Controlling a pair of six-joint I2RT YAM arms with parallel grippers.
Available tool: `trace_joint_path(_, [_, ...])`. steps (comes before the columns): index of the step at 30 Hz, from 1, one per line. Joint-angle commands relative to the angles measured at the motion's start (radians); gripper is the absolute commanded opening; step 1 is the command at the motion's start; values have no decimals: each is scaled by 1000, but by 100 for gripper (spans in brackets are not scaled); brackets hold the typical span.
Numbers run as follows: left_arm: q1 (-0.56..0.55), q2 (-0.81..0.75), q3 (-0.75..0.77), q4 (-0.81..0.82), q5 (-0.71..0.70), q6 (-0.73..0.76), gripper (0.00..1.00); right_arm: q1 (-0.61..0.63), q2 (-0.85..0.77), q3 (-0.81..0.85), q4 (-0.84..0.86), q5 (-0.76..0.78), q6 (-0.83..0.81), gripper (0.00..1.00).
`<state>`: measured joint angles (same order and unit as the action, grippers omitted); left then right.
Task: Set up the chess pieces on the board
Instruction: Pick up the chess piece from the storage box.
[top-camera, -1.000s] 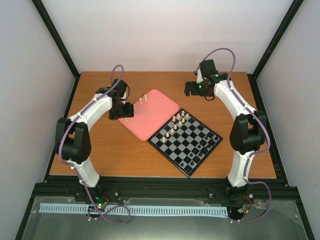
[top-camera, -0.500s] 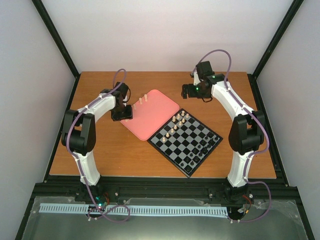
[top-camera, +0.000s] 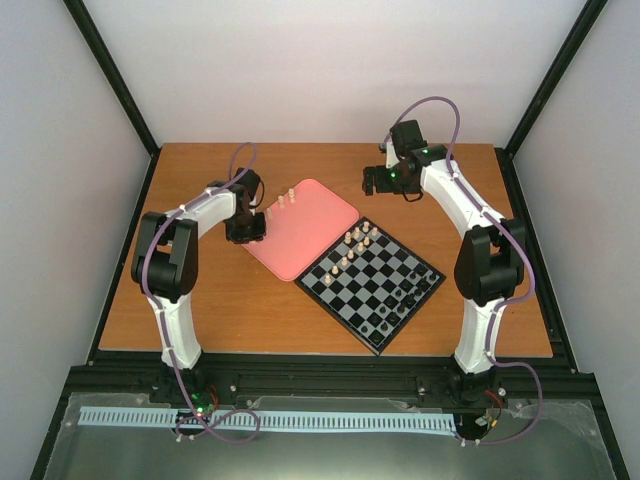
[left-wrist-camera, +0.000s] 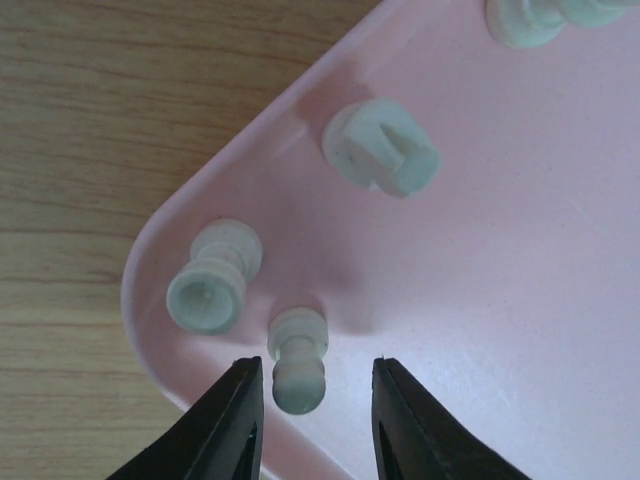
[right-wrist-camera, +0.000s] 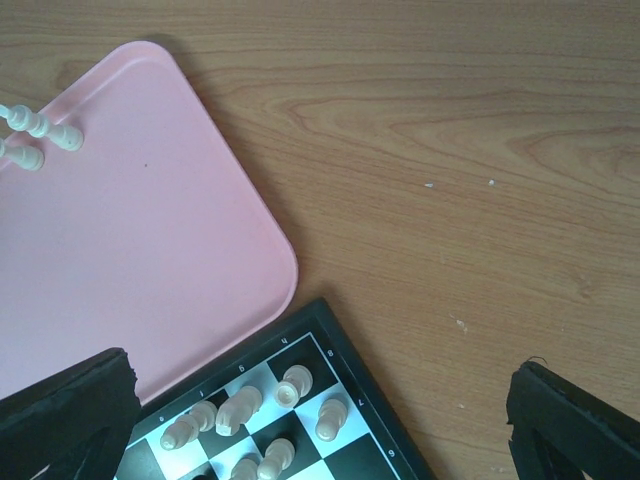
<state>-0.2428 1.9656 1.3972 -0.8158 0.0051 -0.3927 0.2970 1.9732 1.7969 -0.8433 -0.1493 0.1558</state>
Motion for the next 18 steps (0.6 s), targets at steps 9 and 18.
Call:
trace_joint_path(9, [4,51,48,35,-30,-16,25,-2,34,36,-16,6,-15,100])
trace_joint_path(18, [7,64,70,23,-44,-1,14,-2,37,39,-19,13,-17,100])
